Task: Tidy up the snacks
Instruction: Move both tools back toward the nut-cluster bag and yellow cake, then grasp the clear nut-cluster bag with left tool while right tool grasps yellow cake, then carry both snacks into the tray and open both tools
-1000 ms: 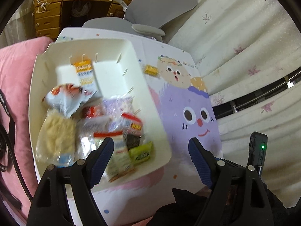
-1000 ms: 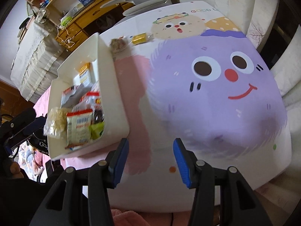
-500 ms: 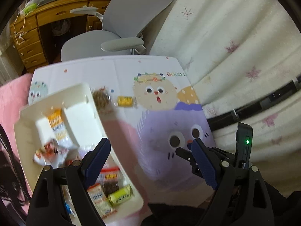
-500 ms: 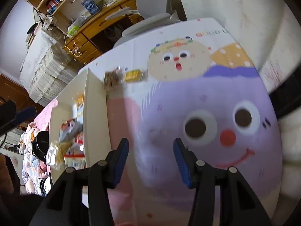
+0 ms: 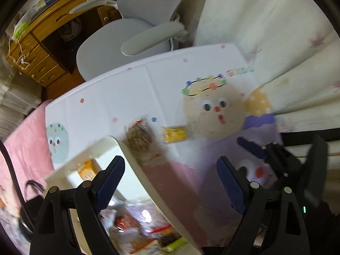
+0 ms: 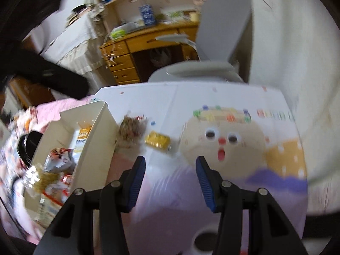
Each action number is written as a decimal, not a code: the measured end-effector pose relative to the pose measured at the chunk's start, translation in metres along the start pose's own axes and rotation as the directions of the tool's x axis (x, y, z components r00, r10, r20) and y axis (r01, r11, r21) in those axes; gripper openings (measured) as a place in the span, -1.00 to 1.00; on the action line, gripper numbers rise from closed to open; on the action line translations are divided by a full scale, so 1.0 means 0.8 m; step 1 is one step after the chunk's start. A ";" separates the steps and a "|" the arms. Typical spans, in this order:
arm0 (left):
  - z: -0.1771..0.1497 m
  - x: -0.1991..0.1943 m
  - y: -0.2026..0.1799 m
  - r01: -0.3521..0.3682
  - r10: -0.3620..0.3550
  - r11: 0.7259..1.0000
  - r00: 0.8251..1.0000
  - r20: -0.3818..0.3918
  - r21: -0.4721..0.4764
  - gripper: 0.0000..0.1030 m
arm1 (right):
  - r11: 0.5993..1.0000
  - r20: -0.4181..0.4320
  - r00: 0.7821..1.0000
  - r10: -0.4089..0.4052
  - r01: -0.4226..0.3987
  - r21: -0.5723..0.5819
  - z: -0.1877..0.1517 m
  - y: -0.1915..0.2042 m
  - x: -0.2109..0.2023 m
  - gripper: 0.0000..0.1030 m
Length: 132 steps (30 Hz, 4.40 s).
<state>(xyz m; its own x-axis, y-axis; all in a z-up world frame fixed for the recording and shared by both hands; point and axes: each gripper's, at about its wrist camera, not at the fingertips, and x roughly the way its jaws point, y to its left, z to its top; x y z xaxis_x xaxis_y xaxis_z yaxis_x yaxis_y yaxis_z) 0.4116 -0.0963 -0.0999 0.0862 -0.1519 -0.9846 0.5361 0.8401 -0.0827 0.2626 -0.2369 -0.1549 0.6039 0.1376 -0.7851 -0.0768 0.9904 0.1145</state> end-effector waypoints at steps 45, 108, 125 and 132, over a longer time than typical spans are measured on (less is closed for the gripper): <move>0.071 0.254 0.039 -0.038 0.176 0.962 0.843 -0.509 0.270 0.01 | 0.910 0.029 0.995 -0.091 0.095 -0.404 -0.008 0.055 0.153 -0.10; -0.206 -0.120 0.122 0.078 -0.046 0.971 0.988 0.146 -0.228 -0.06 | 0.954 0.039 0.994 -0.106 0.112 -0.279 -0.056 0.195 -0.105 -0.39; -0.348 -0.140 0.122 0.143 -0.106 0.983 0.954 0.281 -0.114 0.51 | 0.997 0.045 0.997 -0.067 0.069 -0.024 -0.099 0.270 -0.126 0.09; -0.391 -0.112 0.089 0.184 -0.143 0.972 0.955 0.258 -0.144 0.55 | 0.988 -0.032 0.996 -0.087 0.090 0.127 -0.141 0.240 -0.144 0.30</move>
<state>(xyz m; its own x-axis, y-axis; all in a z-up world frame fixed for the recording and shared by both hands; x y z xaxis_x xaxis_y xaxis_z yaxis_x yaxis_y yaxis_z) 0.1789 0.1399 -0.0654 0.2227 -0.3996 -0.8893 0.4159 0.8639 -0.2840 0.0891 -0.0618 -0.1110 0.5822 0.0515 -0.8114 0.0793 0.9896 0.1197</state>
